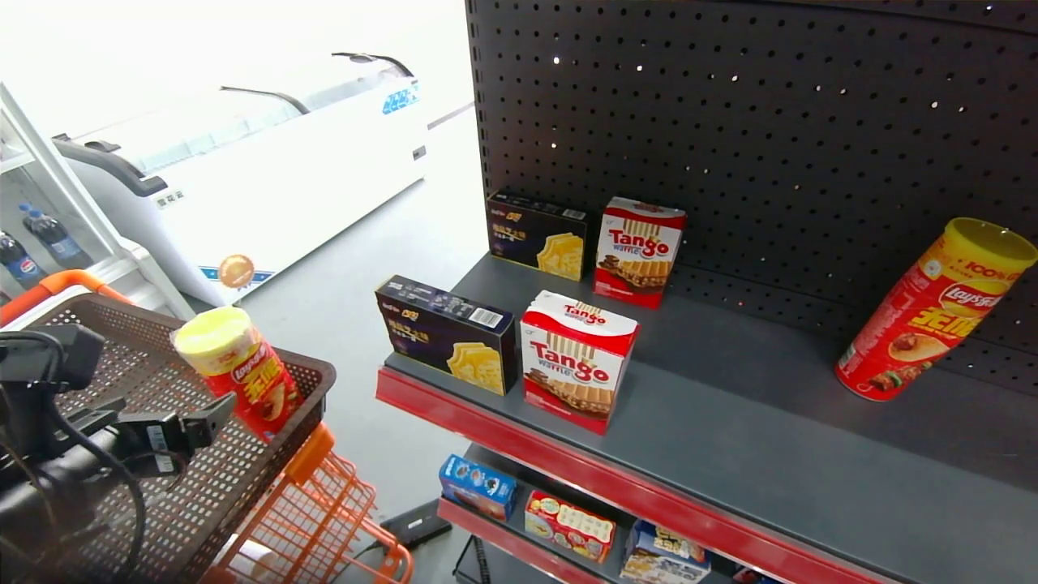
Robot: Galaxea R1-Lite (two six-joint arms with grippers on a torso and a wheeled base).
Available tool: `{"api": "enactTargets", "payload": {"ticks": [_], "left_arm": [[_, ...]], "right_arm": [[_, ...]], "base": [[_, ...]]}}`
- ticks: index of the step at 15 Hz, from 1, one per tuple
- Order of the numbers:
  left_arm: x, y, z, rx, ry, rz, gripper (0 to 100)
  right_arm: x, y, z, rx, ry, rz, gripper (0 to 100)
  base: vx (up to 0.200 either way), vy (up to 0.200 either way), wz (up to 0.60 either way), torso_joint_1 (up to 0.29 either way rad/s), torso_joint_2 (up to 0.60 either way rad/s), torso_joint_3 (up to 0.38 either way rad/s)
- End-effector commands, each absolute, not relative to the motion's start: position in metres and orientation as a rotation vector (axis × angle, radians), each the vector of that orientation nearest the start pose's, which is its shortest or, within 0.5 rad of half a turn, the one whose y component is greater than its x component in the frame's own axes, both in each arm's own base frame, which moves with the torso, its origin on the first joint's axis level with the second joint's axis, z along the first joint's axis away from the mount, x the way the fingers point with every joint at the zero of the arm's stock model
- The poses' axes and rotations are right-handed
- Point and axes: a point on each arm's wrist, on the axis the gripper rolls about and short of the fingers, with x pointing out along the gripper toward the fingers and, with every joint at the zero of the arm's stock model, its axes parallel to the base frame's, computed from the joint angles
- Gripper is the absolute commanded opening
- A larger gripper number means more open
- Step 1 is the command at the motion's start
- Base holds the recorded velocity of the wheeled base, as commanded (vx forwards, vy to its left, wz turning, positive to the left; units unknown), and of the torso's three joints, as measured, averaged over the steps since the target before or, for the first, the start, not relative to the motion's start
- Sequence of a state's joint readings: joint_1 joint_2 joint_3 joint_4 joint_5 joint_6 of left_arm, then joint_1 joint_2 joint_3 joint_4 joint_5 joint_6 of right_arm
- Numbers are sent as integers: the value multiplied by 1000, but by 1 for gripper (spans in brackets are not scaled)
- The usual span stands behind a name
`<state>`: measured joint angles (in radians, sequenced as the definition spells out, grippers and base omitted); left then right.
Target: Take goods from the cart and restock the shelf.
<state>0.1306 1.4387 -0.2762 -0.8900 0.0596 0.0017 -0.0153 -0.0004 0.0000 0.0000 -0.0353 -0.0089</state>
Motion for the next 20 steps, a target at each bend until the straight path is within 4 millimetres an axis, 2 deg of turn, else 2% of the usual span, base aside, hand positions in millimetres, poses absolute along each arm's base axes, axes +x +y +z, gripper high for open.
{"api": "enactTargets", "payload": {"ticks": [1,2,3,5,8,11,13,14,18,20], "left_arm": [[240,38,91,-6,331,210,100],[243,39,89,-6,325,210,100],[255,40,77,-6,297,204,100],[264,40,71,-5,280,199,100],[292,43,60,-3,234,196,100],[318,47,56,0,174,198,100],[326,49,56,1,150,198,100],[327,49,57,1,140,199,0],[333,49,60,6,118,194,0],[332,47,70,19,85,192,0]], "right_arm": [[-23,0,75,-9,0,-51,100],[-23,0,75,-9,0,-51,100],[-23,0,75,-9,0,-51,100],[-23,0,75,-9,0,-51,100],[-23,0,75,-9,0,-51,100],[-23,0,75,-9,0,-51,100],[-23,0,75,-9,0,-51,100],[-23,0,75,-9,0,-51,100],[-23,0,75,-9,0,-51,100],[-23,0,75,-9,0,-51,100]], "base": [[0,0,0,0,0,0],[0,0,0,0,0,0],[0,0,0,0,0,0],[0,0,0,0,0,0],[0,0,0,0,0,0],[0,0,0,0,0,0],[0,0,0,0,0,0],[0,0,0,0,0,0],[0,0,0,0,0,0],[0,0,0,0,0,0]]}}
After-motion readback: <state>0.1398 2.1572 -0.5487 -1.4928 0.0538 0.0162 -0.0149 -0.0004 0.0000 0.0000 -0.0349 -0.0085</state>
